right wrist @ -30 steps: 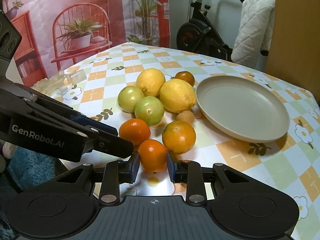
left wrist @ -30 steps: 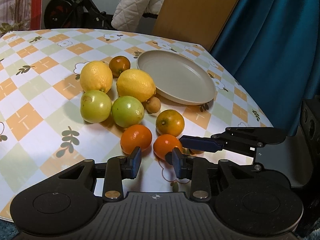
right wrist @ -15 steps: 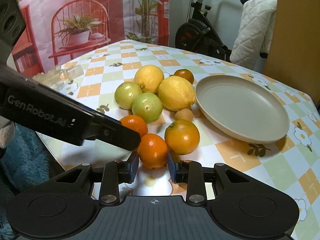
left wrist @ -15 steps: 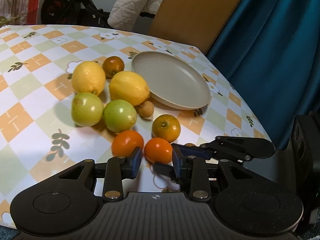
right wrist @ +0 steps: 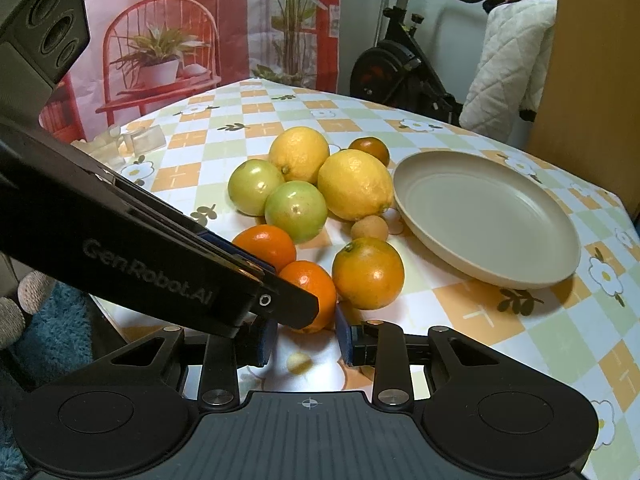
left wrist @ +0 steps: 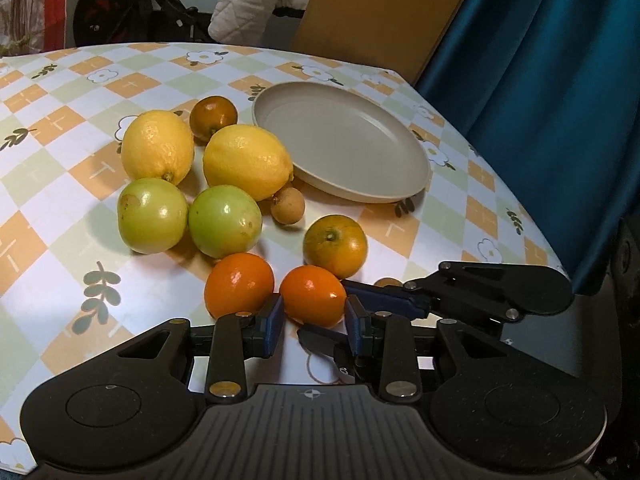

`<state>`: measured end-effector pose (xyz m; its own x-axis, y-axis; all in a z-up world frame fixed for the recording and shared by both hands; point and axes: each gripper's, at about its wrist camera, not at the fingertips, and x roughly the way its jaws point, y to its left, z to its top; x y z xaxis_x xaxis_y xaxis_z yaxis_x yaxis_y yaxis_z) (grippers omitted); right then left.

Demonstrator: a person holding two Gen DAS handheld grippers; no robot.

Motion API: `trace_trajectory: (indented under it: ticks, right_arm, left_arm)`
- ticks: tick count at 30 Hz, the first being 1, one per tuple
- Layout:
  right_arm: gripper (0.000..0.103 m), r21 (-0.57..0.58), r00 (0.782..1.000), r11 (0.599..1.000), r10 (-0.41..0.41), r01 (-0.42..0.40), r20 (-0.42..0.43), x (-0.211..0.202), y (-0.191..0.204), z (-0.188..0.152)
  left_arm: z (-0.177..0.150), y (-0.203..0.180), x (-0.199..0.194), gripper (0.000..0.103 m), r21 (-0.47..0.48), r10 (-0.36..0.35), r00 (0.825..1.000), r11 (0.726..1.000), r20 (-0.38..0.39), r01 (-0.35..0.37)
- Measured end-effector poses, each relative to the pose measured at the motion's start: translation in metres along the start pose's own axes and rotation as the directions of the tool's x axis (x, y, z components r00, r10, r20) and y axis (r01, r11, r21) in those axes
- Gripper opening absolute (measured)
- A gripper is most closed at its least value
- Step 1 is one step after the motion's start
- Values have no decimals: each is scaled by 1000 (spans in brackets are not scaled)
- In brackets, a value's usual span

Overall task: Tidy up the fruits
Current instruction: 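Close the left tool on the small orange tangerine and lift it, then carry the tangerine over the beige plate and open the left tool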

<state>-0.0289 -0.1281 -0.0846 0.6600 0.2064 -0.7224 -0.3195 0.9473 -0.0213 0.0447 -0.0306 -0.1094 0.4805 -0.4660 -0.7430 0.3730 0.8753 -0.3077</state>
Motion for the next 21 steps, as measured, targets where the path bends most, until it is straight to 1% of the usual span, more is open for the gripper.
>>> trace_trajectory:
  ticks: [7, 14, 19, 21]
  right_arm:
    - [26, -5, 1000, 1000, -1, 1, 11, -6, 1, 0]
    - [25, -16, 999, 1000, -7, 8, 36, -14, 4, 3]
    - [25, -19, 997, 999, -26, 27, 77, -25, 4, 6]
    - [25, -16, 995, 999, -34, 36, 90, -28, 2, 8]
  left_arm:
    - [-1, -1, -5, 36, 7, 11, 1000, 1000, 18, -11]
    - [-2, -6, -16, 36, 29, 12, 999, 999, 44, -14]
    - [1, -14, -27, 36, 71, 15, 996, 997, 88, -21]
    - [5, -16, -28, 36, 82, 12, 996, 996, 93, -20]
